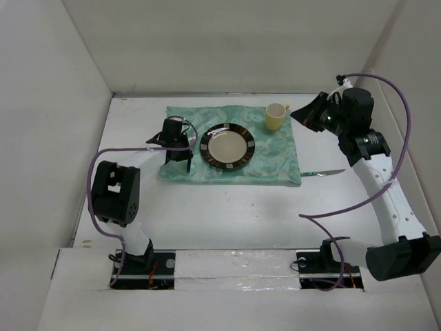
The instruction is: Set the dinner table for one person
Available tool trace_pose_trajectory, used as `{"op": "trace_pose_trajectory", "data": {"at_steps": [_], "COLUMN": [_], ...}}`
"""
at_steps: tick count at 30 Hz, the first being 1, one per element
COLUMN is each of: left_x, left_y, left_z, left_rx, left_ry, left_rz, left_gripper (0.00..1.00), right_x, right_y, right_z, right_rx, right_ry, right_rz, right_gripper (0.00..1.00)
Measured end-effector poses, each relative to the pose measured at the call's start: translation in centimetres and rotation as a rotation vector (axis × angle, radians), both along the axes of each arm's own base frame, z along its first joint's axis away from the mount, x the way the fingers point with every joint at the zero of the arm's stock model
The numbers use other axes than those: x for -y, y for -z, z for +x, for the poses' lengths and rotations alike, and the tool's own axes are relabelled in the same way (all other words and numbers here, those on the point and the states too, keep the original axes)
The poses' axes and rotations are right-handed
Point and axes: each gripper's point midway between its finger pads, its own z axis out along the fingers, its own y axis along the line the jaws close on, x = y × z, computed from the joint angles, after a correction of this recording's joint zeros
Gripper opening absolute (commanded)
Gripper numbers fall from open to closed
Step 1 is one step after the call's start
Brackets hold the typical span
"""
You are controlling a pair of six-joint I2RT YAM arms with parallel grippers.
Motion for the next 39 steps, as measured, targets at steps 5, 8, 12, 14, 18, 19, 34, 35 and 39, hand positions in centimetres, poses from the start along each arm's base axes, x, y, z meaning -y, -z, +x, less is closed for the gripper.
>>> {"op": "trace_pose_trajectory", "data": {"at_steps": [5, 8, 12, 14, 18, 19, 34, 35, 39], "left_x": [-0.2, -0.2, 0.0, -0.1, -0.2, -0.3, -1.5, -1.4, -0.3], "left_y": [2.0, 1.9, 1.8, 2.2, 3.3, 3.4, -3.4, -5.5, -14.1], "left_z": [0.9, 1.6, 3.2, 3.8, 4.1, 4.1, 3.9, 3.9, 2.3], "left_rx": [-0.021, -0.008, 0.021, 0.024, 0.015, 0.016, 0.118, 0.162, 0.353], "left_ry": [-0.014, -0.021, -0.029, -0.034, -0.036, -0.039, -0.087, -0.084, -0.049], "left_rz": [0.017, 0.022, 0.029, 0.036, 0.054, 0.061, 0.058, 0.038, -0.047], "left_gripper": [0.0, 0.0, 0.0, 0.0, 0.08, 0.16, 0.54, 0.53, 0.53], "right_x": [1.2, 1.7, 2.5, 3.4, 6.1, 6.9, 12.8, 12.9, 13.2], "right_y": [5.7, 8.8, 11.7, 13.1, 16.2, 17.0, 29.0, 29.6, 31.1], "right_z": [-1.3, -2.1, -2.6, -2.7, -3.0, -3.1, -3.1, -3.2, -3.3], "right_rx": [-0.102, -0.167, -0.222, -0.247, -0.322, -0.346, -0.753, -0.774, -0.827], "right_ry": [0.046, 0.058, 0.095, 0.139, 0.269, 0.304, 0.569, 0.583, 0.624], "right_rz": [-0.059, -0.086, -0.121, -0.149, -0.206, -0.212, -0.208, -0.208, -0.202], "right_gripper": [0.0, 0.0, 0.12, 0.27, 0.47, 0.51, 0.5, 0.5, 0.49]}}
